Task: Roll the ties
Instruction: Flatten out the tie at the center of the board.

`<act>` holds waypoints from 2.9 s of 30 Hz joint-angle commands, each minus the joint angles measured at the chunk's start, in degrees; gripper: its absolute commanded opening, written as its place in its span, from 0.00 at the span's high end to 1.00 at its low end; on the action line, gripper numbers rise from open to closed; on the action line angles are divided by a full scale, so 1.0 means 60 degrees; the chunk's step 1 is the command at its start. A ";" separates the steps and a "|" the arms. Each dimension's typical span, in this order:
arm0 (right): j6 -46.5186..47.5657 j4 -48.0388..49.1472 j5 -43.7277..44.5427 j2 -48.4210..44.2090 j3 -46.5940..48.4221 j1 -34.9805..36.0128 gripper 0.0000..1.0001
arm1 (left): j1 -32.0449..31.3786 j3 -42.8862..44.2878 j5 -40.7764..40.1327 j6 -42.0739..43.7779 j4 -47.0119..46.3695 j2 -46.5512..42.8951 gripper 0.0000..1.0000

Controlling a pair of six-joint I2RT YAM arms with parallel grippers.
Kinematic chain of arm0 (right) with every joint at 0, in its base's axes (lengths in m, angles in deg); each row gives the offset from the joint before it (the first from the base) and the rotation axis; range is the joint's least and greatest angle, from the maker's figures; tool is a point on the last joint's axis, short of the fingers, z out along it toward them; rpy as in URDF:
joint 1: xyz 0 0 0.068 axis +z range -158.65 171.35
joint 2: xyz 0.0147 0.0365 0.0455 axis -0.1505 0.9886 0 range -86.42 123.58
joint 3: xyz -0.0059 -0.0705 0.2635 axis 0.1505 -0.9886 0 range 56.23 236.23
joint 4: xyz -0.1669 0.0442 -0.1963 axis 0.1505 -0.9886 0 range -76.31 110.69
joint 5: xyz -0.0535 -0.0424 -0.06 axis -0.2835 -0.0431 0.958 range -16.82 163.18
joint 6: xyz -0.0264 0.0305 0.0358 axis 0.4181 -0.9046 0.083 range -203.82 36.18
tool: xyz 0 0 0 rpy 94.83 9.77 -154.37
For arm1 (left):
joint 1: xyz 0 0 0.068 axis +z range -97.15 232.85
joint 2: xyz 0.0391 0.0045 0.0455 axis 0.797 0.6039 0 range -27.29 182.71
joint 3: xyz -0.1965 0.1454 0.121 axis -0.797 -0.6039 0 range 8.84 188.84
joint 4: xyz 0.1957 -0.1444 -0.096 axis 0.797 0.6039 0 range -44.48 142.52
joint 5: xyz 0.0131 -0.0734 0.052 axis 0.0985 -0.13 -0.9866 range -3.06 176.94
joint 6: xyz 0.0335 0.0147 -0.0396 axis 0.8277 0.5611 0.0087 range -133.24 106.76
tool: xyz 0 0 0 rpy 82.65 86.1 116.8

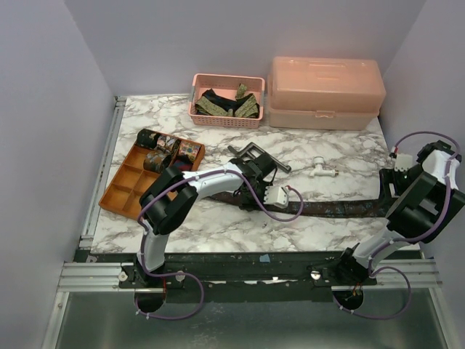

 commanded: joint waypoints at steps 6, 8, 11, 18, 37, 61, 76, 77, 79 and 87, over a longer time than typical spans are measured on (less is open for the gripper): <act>-0.0555 0.0418 0.0146 0.0183 -0.0469 -0.0057 0.24 | 0.0300 -0.0372 0.0181 -0.0399 0.0442 -0.0882 0.25; -0.0650 0.0906 0.0204 0.0361 -0.0651 -0.0060 0.25 | 0.0450 -0.0277 0.0399 -0.0577 0.0483 -0.1043 0.23; -0.0775 0.1721 0.0536 0.0771 -0.0838 -0.0056 0.27 | 0.0661 -0.0182 0.0717 -0.0804 0.0505 -0.1250 0.16; -0.0805 0.2648 0.0552 0.1569 -0.1420 -0.0020 0.28 | 0.1398 -0.0049 0.1462 -0.1793 0.0120 -0.1869 0.09; -0.1108 0.1187 -0.0571 0.2566 0.2195 0.0266 1.00 | 0.2570 0.0079 0.2531 -0.3275 0.0206 -0.2154 0.11; -0.1209 -0.1878 -0.2905 0.1408 0.2529 0.2352 1.00 | 0.3598 -0.0148 0.2861 -0.4056 -0.0016 -0.2927 0.09; -0.2004 0.0878 -0.0698 0.4023 0.1748 0.3142 1.00 | 0.3629 -0.1533 0.4089 -0.4764 -0.1058 -0.3786 0.02; -0.1954 0.0970 -0.0517 0.3997 0.1620 0.3090 1.00 | 0.3629 -0.1823 0.4098 -0.4899 -0.1443 -0.3987 0.01; -0.1847 0.1062 -0.0231 0.3865 0.1423 0.2900 1.00 | 0.3629 -0.2226 0.4093 -0.5089 -0.1870 -0.4383 0.02; -0.1665 0.1041 0.0312 0.3630 0.1986 0.2208 0.93 | 0.3697 -0.3587 0.4070 -0.5763 -0.4135 -0.5858 0.02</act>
